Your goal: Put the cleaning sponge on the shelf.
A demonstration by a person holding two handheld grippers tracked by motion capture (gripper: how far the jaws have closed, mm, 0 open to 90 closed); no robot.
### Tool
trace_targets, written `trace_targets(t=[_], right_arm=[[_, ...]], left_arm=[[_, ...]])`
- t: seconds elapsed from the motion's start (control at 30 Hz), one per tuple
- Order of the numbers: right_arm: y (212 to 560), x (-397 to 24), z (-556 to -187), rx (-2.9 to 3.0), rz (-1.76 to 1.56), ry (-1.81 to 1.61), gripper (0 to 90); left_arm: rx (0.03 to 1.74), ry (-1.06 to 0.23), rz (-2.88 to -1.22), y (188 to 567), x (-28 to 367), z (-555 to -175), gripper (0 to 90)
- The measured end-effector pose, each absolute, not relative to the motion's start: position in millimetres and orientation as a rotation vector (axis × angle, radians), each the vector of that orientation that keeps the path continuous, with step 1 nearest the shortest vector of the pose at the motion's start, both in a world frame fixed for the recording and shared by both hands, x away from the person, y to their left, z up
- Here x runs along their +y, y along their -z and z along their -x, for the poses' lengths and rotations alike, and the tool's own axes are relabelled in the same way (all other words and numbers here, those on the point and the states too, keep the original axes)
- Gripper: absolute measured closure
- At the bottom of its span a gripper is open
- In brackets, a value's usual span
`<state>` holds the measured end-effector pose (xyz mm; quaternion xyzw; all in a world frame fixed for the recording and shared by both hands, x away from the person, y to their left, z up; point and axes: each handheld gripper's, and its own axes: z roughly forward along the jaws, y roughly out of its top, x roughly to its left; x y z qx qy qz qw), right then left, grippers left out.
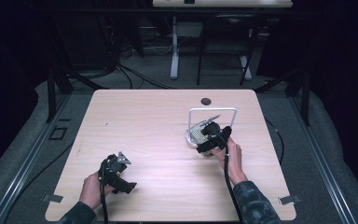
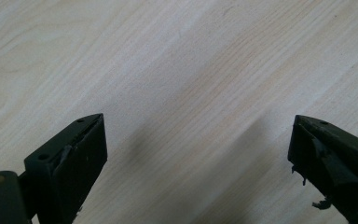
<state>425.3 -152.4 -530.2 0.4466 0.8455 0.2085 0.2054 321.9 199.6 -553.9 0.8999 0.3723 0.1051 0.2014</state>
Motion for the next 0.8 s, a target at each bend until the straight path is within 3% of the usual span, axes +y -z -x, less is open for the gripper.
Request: trace_targets(t=[0.8], right_arm=[[499, -171, -391, 2.398, -1.270, -0.767, 6.4]], left_arm=[[1.034, -0.300, -2.519, 553, 198, -321, 4.6]])
